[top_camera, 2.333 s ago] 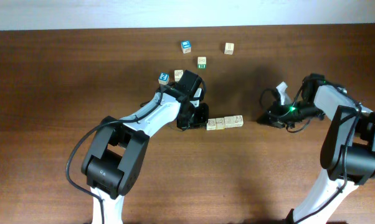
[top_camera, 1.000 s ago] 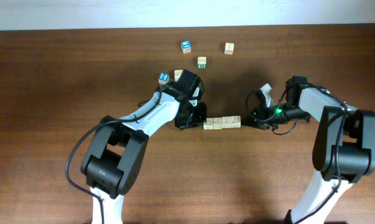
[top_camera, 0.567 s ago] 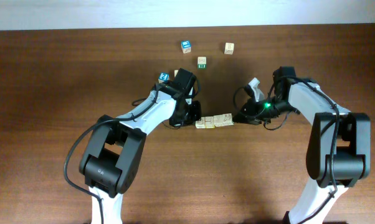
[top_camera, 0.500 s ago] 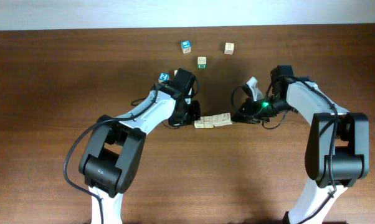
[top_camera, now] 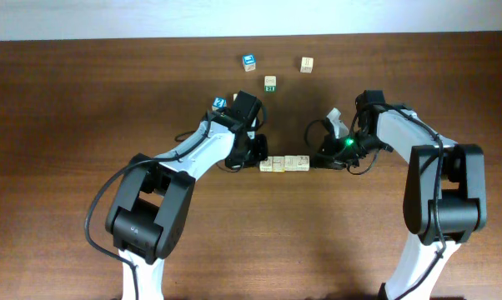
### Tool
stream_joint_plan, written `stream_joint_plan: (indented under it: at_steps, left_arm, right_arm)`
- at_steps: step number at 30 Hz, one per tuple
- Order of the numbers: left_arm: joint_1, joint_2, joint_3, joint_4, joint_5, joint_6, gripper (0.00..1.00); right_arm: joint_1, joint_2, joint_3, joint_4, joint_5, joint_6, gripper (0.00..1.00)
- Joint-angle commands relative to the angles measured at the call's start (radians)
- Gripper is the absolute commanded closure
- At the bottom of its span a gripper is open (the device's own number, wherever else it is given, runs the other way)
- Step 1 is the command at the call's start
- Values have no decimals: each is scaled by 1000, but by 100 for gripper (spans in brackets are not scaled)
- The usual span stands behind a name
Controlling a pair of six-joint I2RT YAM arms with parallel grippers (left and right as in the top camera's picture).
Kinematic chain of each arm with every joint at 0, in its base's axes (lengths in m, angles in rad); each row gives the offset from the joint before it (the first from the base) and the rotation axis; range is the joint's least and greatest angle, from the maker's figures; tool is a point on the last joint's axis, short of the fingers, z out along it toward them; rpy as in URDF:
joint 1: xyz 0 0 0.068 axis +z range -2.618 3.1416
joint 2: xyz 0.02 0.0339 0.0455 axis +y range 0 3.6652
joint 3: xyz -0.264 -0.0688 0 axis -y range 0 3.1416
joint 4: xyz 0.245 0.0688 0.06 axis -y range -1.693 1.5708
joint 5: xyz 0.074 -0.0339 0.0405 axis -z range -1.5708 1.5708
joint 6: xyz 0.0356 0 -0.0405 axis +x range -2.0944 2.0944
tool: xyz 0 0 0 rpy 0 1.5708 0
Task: Rotate 4 blocks
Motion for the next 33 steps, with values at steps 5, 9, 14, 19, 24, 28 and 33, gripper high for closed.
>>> stream_joint_plan:
  at_steps: [5, 9, 14, 19, 24, 28, 33]
  left_arm:
    - [-38, 7, 22, 37, 153, -2, 100]
    - [-38, 7, 22, 39, 79, -1, 100]
    - [-40, 7, 22, 32, -31, 28, 100]
    - [-38, 7, 63, -63, -145, 27, 100]
    - [-38, 7, 111, -152, -228, 32, 100]
    - [-4, 7, 183, -237, -242, 101, 100]
    - [106, 7, 498, -518, -244, 251, 100]
  right_arm:
    - [92, 15, 7, 13, -53, 45, 96]
    - [92, 16, 7, 31, 133, 130, 96]
    - [92, 14, 11, 27, 163, 160, 87]
    - [92, 13, 92, -71, 191, 163, 64]
    - [92, 13, 122, -117, 277, 185, 60]
    - [90, -12, 148, -159, 332, 184, 60]
    - [113, -126, 404, -368, 383, 200, 59]
